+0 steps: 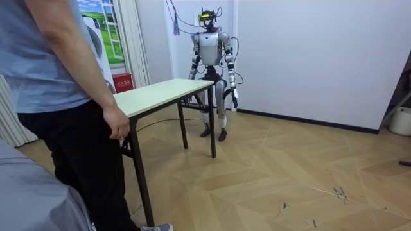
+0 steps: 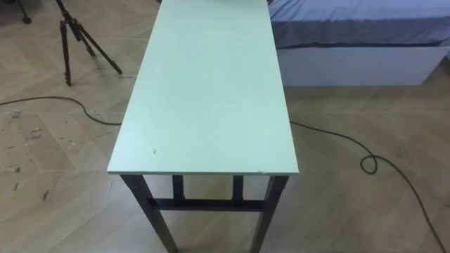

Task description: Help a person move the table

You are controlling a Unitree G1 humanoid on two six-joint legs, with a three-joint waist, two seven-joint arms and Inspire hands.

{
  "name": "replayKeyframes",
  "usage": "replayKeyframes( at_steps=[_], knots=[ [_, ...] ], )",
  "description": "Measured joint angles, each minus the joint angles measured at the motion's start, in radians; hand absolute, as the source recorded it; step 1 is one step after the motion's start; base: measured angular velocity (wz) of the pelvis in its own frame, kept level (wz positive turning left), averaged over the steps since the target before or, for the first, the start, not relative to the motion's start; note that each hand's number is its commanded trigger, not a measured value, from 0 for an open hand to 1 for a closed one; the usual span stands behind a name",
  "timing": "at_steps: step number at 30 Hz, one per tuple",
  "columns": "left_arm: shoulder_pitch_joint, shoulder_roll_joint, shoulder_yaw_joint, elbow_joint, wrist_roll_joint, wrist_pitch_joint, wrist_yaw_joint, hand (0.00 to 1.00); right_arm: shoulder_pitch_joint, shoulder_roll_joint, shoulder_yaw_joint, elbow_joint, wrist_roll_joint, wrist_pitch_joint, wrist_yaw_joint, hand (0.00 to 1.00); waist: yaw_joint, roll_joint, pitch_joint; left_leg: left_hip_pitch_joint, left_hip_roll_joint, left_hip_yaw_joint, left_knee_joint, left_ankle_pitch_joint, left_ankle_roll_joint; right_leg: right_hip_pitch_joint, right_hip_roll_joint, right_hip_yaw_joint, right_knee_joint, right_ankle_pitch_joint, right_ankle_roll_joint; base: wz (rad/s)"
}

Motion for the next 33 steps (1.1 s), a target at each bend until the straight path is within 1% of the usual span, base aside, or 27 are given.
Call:
replayKeyframes(
  at_steps=[9, 12, 15, 16, 18, 20, 21, 25, 27, 28, 30, 31, 32, 33],
  knots=[
    [-0.01, 0.004, -0.004, 0.0, -0.002, -0.006, 0.003, 0.0, -0.005, 0.0, 0.003, -0.001, -0.027, -0.001, 0.001, 0.0, -0.001, -0.008, 0.0025, 0.009, -0.001, -0.002, -0.001, 0.0, 0.0, 0.011, 0.0, -0.001, -0.003, 0.0, 0.0, 0.0],
    [-0.009, 0.004, -0.004, 0.001, -0.023, -0.006, 0.004, 0.0, -0.004, 0.0, 0.003, 0.0, -0.02, -0.001, 0.001, 0.0, -0.001, -0.01, 0.0024, 0.008, -0.001, -0.002, -0.001, 0.0, 0.0, 0.009, 0.0, 0.001, -0.004, 0.0, 0.0, 0.0],
    [-0.014, 0.002, -0.006, 0.01, -0.061, -0.007, 0.002, 0.0, -0.004, 0.0, 0.002, 0.002, -0.02, -0.001, 0.001, 0.0, 0.0, -0.006, 0.0028, 0.002, -0.001, -0.001, -0.001, 0.0, 0.0, 0.003, 0.0, 0.002, -0.004, 0.0, 0.0, 0.0],
    [-0.015, 0.002, -0.011, 0.011, -0.087, -0.007, 0.001, 0.0, -0.004, 0.0, 0.003, 0.002, -0.009, -0.001, 0.003, 0.0, -0.001, -0.008, 0.0015, -0.001, -0.001, -0.001, 0.0, 0.0, 0.0, 0.001, 0.0, 0.002, -0.004, 0.0, 0.0, 0.0],
    [-0.012, 0.001, -0.018, 0.011, -0.143, -0.007, -0.007, 0.0, -0.002, 0.0, 0.002, 0.002, 0.008, -0.001, 0.014, 0.0, -0.001, -0.006, 0.0021, -0.003, -0.001, 0.0, -0.001, 0.0, 0.0, -0.001, 0.0, 0.002, -0.004, 0.0, 0.0, 0.0],
    [-0.008, 0.001, -0.024, 0.01, -0.204, -0.007, -0.029, 0.0, -0.003, -0.001, 0.0, 0.002, 0.014, -0.001, 0.028, 0.0, -0.001, -0.004, 0.0018, -0.003, -0.001, 0.0, -0.001, 0.0, 0.0, -0.002, 0.0, 0.003, -0.004, 0.0, 0.0, 0.0],
    [-0.011, 0.001, -0.024, 0.01, -0.218, -0.006, -0.037, 0.0, -0.004, -0.001, 0.0, 0.002, 0.022, -0.001, 0.033, 0.0, -0.001, -0.004, 0.0017, -0.003, 0.0, 0.0, -0.001, 0.0, 0.0, -0.002, 0.0, 0.002, -0.004, 0.0, 0.0, 0.0],
    [-0.024, 0.001, -0.024, 0.004, -0.314, -0.003, -0.092, 0.0, -0.007, -0.001, 0.0, -0.006, 0.09, 0.004, 0.072, 0.0, 0.003, 0.0, 0.0016, -0.002, 0.0, 0.0, 0.0, 0.0, 0.0, -0.002, 0.0, 0.002, -0.001, 0.0, 0.0, 0.0],
    [-0.024, 0.001, -0.024, -0.031, -0.361, 0.008, -0.116, 0.0, -0.003, -0.004, 0.001, -0.034, 0.116, 0.02, 0.092, 0.0, 0.004, 0.005, 0.0012, -0.002, 0.001, 0.003, -0.001, 0.0, 0.0, -0.003, 0.0, 0.0, 0.001, 0.0, 0.0, 0.0],
    [-0.024, 0.001, -0.028, -0.06, -0.386, 0.008, -0.129, 0.0, -0.003, -0.004, 0.002, -0.052, 0.138, 0.021, 0.106, 0.0, 0.004, 0.007, 0.0039, -0.004, 0.001, 0.003, 0.0, 0.0, 0.0, -0.006, 0.0, 0.0, 0.003, 0.0, 0.0, 0.0],
    [-0.026, 0.001, -0.043, -0.102, -0.417, 0.008, -0.146, 0.0, -0.004, -0.004, 0.005, -0.073, 0.176, 0.021, 0.128, 0.0, 0.004, 0.009, 0.0045, -0.006, 0.001, 0.004, -0.001, 0.0, 0.0, -0.011, 0.0, 0.0, 0.009, 0.0, 0.0, 0.0],
    [-0.024, 0.002, -0.061, -0.125, -0.444, 0.007, -0.16, 0.0, -0.004, -0.004, 0.015, -0.086, 0.193, 0.021, 0.14, 0.0, 0.004, 0.011, 0.0079, -0.007, 0.002, 0.004, -0.001, -0.001, 0.0, -0.015, -0.001, 0.002, 0.013, 0.0, -0.001, -0.04],
    [-0.021, 0.002, -0.077, -0.138, -0.477, 0.006, -0.178, 0.0, -0.003, -0.006, 0.03, -0.098, 0.206, 0.021, 0.153, 0.0, 0.007, 0.014, 0.0064, -0.012, 0.001, 0.007, 0.001, -0.001, 0.0, -0.019, -0.001, 0.002, 0.014, 0.0, -0.001, -0.04],
    [-0.023, 0.001, -0.081, -0.143, -0.493, 0.006, -0.19, 0.0, -0.002, -0.006, 0.037, -0.106, 0.207, 0.021, 0.158, 0.0, 0.007, 0.012, 0.0052, -0.015, 0.001, 0.007, 0.001, 0.0, 0.0, -0.021, -0.001, 0.002, 0.014, 0.0, -0.001, 0.0]
  ],
)
